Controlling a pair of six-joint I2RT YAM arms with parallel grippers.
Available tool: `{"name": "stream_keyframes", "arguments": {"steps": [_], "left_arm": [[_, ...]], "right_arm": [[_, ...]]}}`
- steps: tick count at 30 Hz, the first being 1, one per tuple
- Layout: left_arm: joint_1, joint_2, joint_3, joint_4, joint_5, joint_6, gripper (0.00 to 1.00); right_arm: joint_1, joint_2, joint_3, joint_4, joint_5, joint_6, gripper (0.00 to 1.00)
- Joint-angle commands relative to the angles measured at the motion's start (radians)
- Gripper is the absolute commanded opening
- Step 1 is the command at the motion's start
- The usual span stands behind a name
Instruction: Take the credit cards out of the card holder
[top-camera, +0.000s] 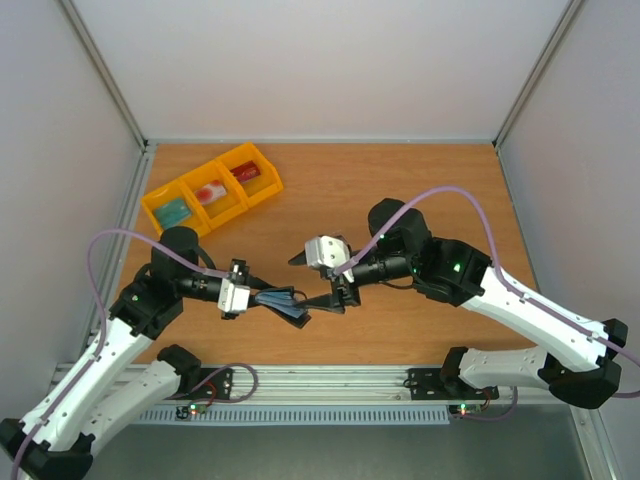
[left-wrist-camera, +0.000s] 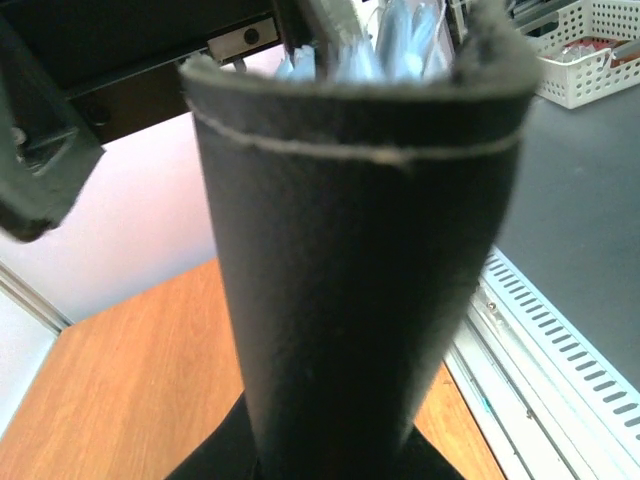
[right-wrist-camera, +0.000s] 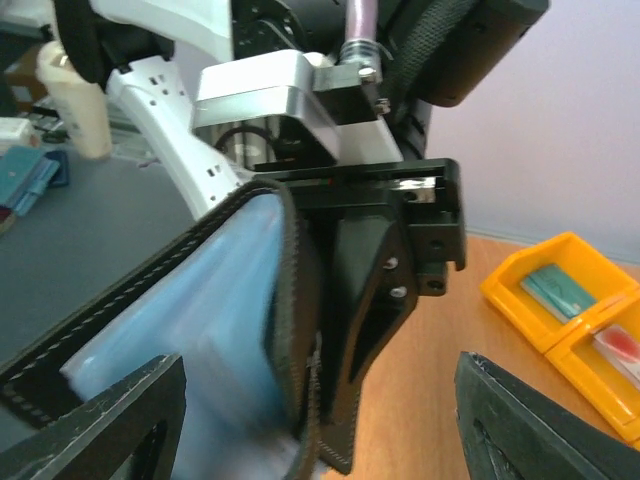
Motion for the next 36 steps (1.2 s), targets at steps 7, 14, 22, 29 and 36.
{"name": "stream_keyframes", "arguments": {"steps": [7,14,22,29,36], "left_arm": [[0.004,-0.015,0.013,0.060,-0.003,0.004,0.00],[0.004,-0.022,0.020,0.050,-0.011,-0.011,0.00],[0.004,-0.005,0.012,0.134,-0.021,-0.082,0.00],[0.005,0.004,0.000,0.219,-0.018,-0.234,0.00],[0.004,-0.011,-0.029,0.216,-0.072,-0.287,0.61]], "right_arm": [[0.008,0.004,0.034,-0.092,-0.022,-0.001,0.70],[0.008,-0.010,-0.035,0.121,0.053,0.071,0.55],[0.009,0.024,-0.035,0.120,0.005,0.082,0.56],[0.009,0.038,-0.025,0.119,0.027,0.089,0.14],[0.007,-0.054,-0.065,0.087,0.272,0.124,0.01]]}}
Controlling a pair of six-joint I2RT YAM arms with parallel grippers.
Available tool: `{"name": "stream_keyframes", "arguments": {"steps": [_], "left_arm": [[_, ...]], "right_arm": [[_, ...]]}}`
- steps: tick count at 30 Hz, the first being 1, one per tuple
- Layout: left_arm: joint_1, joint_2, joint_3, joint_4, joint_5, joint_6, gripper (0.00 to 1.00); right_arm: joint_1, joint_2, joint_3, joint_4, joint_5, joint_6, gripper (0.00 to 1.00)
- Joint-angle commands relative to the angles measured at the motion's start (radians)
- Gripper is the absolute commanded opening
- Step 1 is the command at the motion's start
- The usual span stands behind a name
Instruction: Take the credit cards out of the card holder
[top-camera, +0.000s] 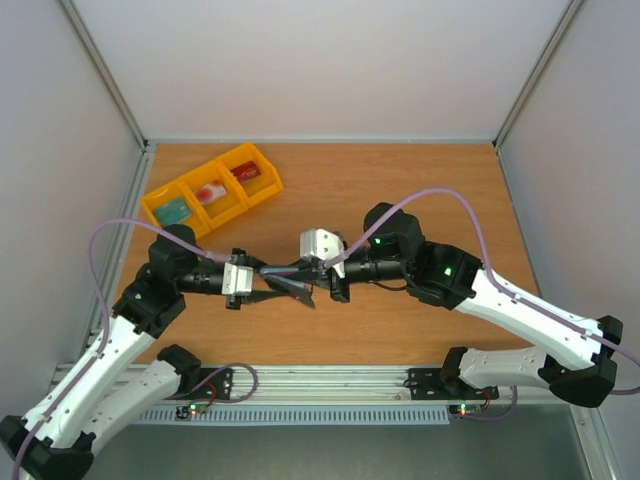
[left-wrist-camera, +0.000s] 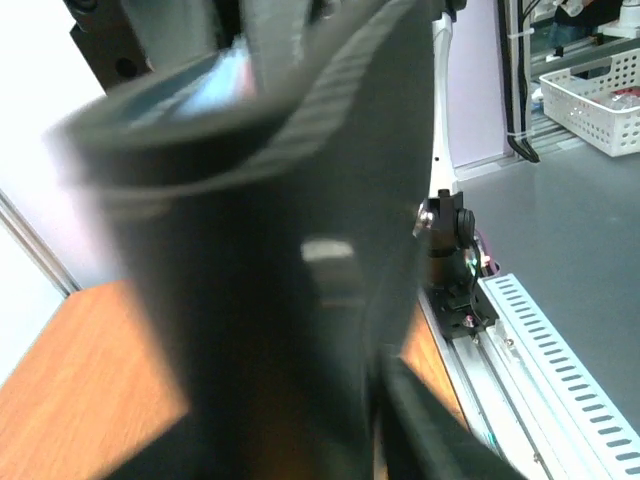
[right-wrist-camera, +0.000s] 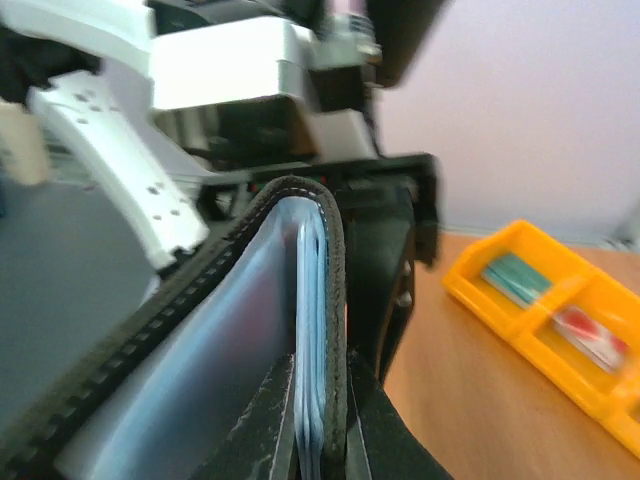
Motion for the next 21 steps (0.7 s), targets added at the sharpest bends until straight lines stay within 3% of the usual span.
{"name": "stream_keyframes", "arguments": {"steps": [1,2,4,7,9,10,13,18,21], "left_arm": [[-0.003,-0.023,-0.025,0.080,-0.037,-0.073,0.86],[-0.003,-0.026,-0.028,0.084,-0.080,-0.101,0.98],[-0.003,-0.034,-0.037,0.117,-0.223,-0.184,0.99],[-0.003,-0.044,-0.062,0.206,-0.547,-0.387,1.00],[-0.003,-0.045,-0.075,0.223,-0.645,-0.419,1.00],[-0.003,-0.048,-0.085,0.223,-0.649,-0.410,0.99],[-0.003,-0.055,-0.101,0.206,-0.635,-0.378,1.00],[-0.003,-0.054,-0.099,0.191,-0.572,-0.438,0.99],[-0.003,-0.037,-0.094,0.211,-0.562,-0.491,1.00]], "right_arm": [[-0.003,-0.072,-0.013,-0.042,0.274,0.047,0.01],[-0.003,-0.079,-0.003,-0.070,0.388,0.056,0.01],[-0.009,-0.063,0.043,-0.139,0.712,0.070,0.01],[-0.065,0.037,0.134,-0.260,1.244,0.066,0.01],[-0.140,0.132,0.209,-0.357,1.472,0.098,0.01],[-0.169,0.172,0.251,-0.430,1.504,0.149,0.01],[-0.204,0.201,0.305,-0.516,1.385,0.257,0.01],[-0.204,0.154,0.294,-0.507,0.968,0.241,0.01],[-0.207,0.158,0.317,-0.558,0.813,0.250,0.01]]}}
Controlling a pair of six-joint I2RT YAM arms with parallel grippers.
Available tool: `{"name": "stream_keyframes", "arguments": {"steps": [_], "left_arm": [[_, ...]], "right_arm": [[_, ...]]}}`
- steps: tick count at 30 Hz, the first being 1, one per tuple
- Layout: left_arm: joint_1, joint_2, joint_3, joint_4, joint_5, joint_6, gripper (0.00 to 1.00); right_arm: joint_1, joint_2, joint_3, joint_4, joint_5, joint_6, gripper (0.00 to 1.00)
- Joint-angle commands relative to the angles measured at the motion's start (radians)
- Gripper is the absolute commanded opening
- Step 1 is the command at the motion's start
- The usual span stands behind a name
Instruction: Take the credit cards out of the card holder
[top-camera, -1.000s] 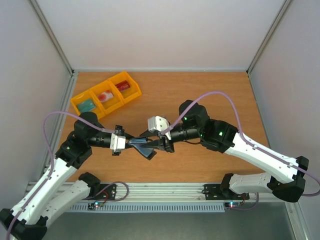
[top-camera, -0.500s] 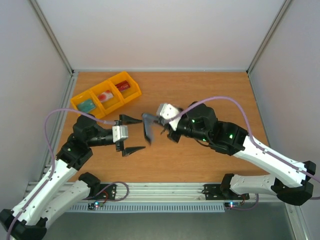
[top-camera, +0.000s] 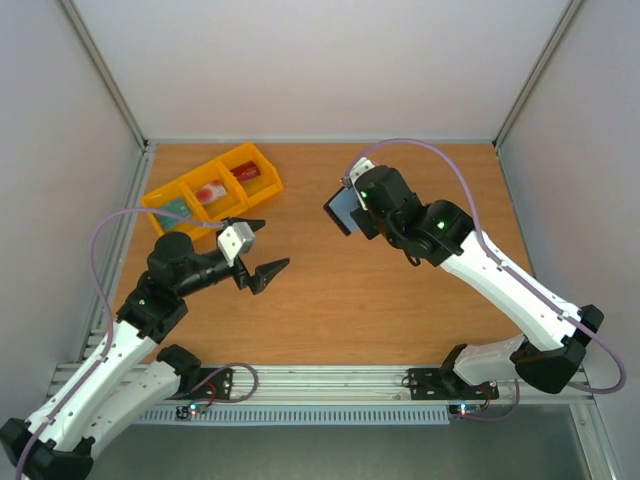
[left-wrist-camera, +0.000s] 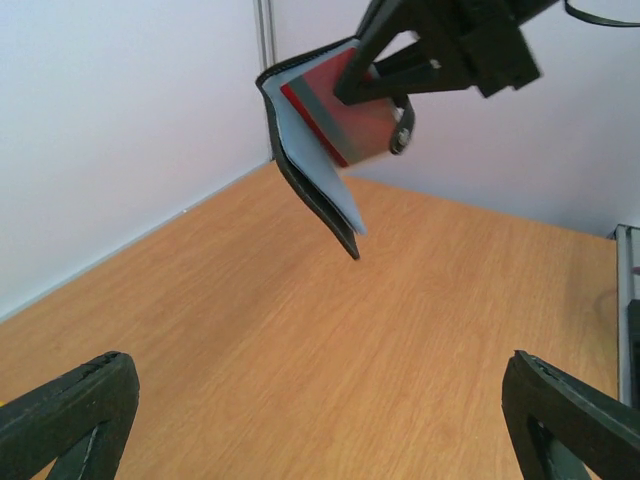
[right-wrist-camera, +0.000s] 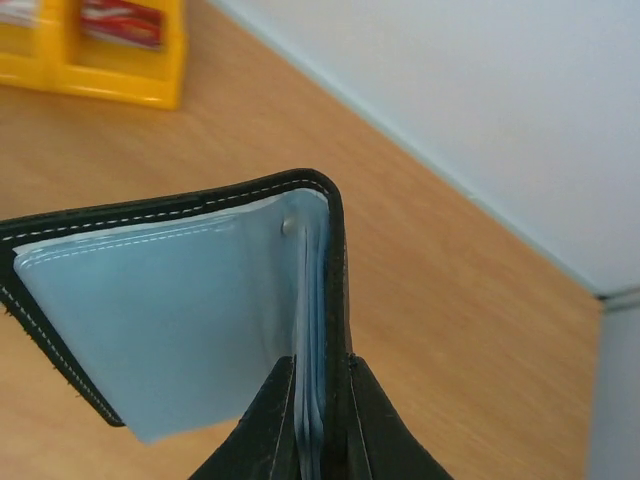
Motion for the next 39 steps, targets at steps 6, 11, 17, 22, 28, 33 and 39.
{"name": "stream_keyframes", "arguments": {"steps": [6,11,17,22,28,33,39], "left_arm": [[-0.057,0.036,0.026,0.120,0.247,-0.098,0.99],[-0.095,0.116,0.045,0.165,-0.034,-0.238,0.99],[-0.094,0.146,0.041,0.112,-0.154,-0.253,0.99],[-0.088,0.129,0.020,0.100,-0.110,-0.246,0.69],[-0.055,0.056,-0.020,0.113,0.073,-0.265,0.23],[-0.035,0.033,-0.011,0.065,-0.088,-0.288,0.36],[0.001,0.007,0.002,0.047,-0.367,-0.166,0.57]], "right_arm": [[0.005,0.073,0.180,-0.212,-0.326,0.114,0.01],[0.023,0.107,0.210,-0.166,-0.501,0.128,0.01],[0.057,0.113,0.228,-0.147,-0.691,0.107,0.01],[0.056,0.054,0.181,-0.108,-0.906,0.052,0.01],[0.026,-0.018,0.107,-0.072,-1.097,-0.001,0.01],[-0.026,-0.095,0.017,0.003,-1.335,-0.016,0.01],[-0.144,-0.127,-0.053,0.124,-1.076,0.226,0.01]]}}
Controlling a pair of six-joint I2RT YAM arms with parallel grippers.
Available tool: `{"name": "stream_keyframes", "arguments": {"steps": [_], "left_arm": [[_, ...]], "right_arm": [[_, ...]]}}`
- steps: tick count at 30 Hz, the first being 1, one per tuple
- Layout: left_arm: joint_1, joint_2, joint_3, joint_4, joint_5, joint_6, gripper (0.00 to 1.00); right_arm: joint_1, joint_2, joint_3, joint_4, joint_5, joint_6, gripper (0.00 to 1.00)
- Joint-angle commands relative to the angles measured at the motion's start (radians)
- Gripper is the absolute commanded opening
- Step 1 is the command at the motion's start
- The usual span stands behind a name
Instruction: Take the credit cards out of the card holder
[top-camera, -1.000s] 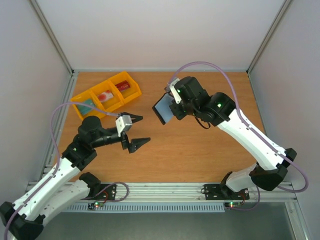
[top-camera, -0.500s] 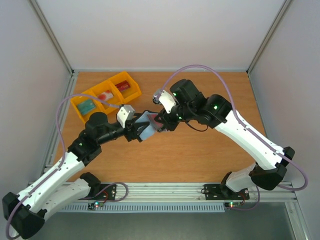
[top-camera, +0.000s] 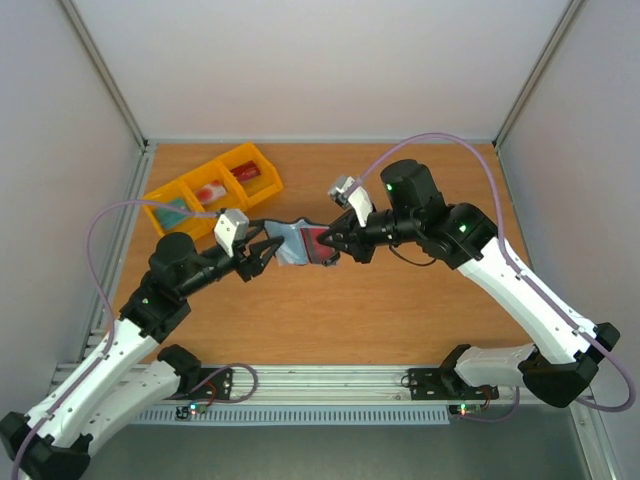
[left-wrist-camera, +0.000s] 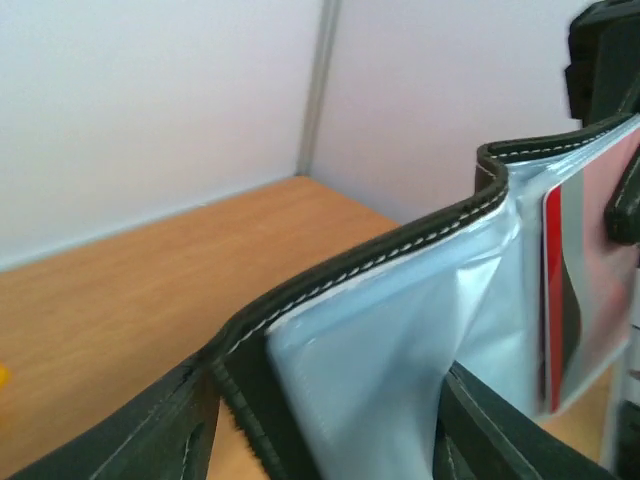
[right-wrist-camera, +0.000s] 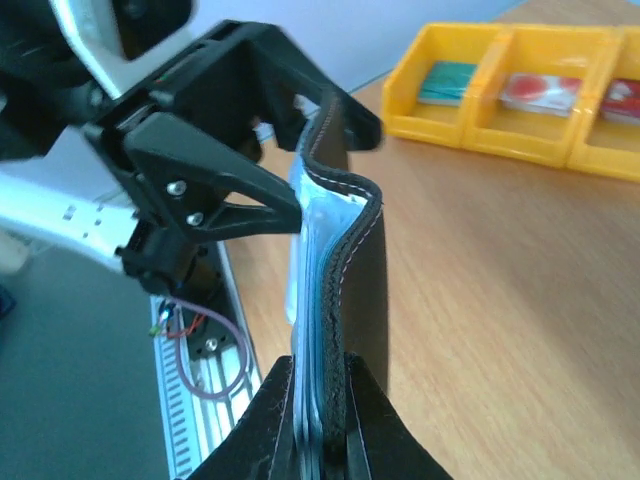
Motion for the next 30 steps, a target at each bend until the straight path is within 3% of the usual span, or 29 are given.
{"name": "stream_keyframes", "arguments": {"steps": [1,5,7,11,13,20,22,24,27,30], "left_arm": [[0.044,-0.030,0.003,-0.027,-0.251,0.156,0.61],[0.047,-0.079,0.027,-0.069,-0.164,0.255,0.68],[0.047,-0.111,0.052,-0.081,0.014,0.302,0.65],[0.042,-0.127,0.091,-0.029,0.448,0.261,0.64],[0.006,-0.086,0.123,-0.024,0.544,0.177,0.62],[-0.219,0.154,0.184,0.082,0.270,-0.023,0.51],[-0.228,0.215,0.197,0.115,0.150,-0.095,0.48],[-0.217,0.242,0.200,0.107,0.011,-0.117,0.38],[-0.169,0.230,0.179,0.117,-0.037,-0.088,0.30],[-0.138,0.205,0.159,0.085,-0.054,-0.067,0.21]], "right_arm": [[-0.096,-0.030,-0.024,0.063,0.127,0.224,0.01],[-0.138,0.016,-0.021,0.029,0.472,0.326,0.01],[-0.138,0.035,-0.014,0.026,0.595,0.344,0.01],[-0.138,0.044,-0.016,0.064,0.632,0.346,0.01],[-0.137,0.056,0.000,0.066,0.615,0.352,0.01],[-0.088,0.129,0.050,0.090,0.538,0.374,0.01],[-0.077,0.133,0.053,0.107,0.449,0.350,0.01],[-0.077,0.102,0.016,0.160,0.299,0.305,0.01],[-0.077,0.069,-0.021,0.190,0.049,0.249,0.01],[-0.077,0.034,-0.065,0.232,-0.084,0.228,0.01]]}}
